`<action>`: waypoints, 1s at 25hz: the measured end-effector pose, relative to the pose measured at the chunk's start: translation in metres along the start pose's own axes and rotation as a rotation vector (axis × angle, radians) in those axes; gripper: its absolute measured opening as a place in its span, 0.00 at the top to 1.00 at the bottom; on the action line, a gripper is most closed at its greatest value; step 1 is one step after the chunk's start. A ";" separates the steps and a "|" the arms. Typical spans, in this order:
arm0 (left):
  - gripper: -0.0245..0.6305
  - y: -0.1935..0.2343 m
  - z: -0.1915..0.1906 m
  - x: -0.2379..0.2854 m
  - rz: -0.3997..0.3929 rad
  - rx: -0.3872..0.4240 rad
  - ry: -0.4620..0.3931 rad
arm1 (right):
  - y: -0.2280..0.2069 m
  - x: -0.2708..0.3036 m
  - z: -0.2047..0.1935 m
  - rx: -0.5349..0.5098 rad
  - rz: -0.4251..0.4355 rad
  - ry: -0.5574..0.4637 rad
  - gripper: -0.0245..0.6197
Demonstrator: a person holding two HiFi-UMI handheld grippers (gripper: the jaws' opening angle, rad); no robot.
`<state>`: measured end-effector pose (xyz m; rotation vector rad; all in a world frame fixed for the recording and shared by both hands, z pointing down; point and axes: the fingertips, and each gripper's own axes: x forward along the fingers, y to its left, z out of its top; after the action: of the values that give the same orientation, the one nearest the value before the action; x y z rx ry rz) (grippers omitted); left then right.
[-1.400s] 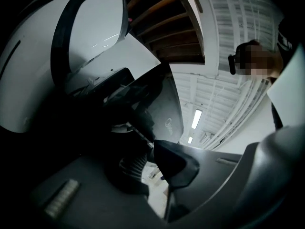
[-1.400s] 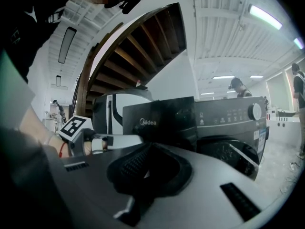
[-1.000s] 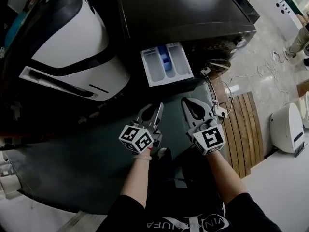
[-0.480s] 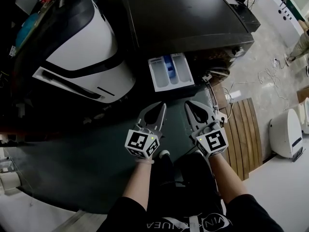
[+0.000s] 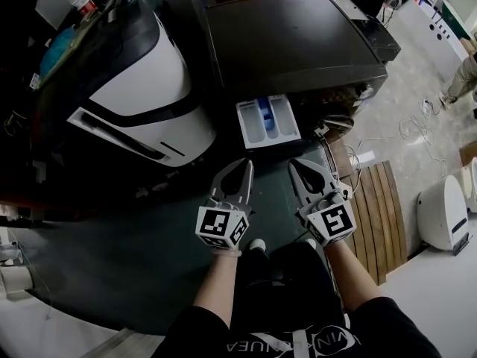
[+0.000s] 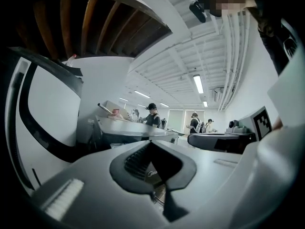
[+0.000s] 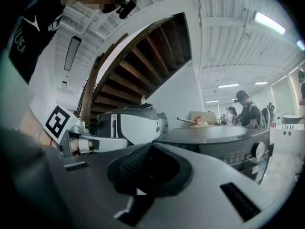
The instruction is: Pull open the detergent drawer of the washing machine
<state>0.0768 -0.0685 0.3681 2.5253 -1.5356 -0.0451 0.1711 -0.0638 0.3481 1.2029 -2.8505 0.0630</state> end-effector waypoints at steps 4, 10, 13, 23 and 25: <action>0.95 0.000 0.015 -0.007 0.025 0.011 -0.016 | 0.004 -0.006 0.014 -0.022 0.008 -0.012 0.95; 0.95 -0.001 0.038 -0.019 0.044 0.031 -0.036 | 0.009 -0.009 0.034 -0.025 0.013 -0.036 0.95; 0.95 0.001 0.047 -0.024 0.062 0.041 -0.035 | 0.011 -0.008 0.044 -0.029 0.018 -0.048 0.95; 0.95 0.009 0.073 -0.046 0.078 0.073 -0.055 | 0.023 -0.009 0.067 -0.042 0.017 -0.089 0.95; 0.95 0.010 0.079 -0.049 0.084 0.090 -0.061 | 0.026 -0.008 0.072 -0.048 0.014 -0.089 0.95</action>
<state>0.0353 -0.0410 0.2889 2.5463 -1.7018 -0.0430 0.1564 -0.0441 0.2758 1.2060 -2.9188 -0.0594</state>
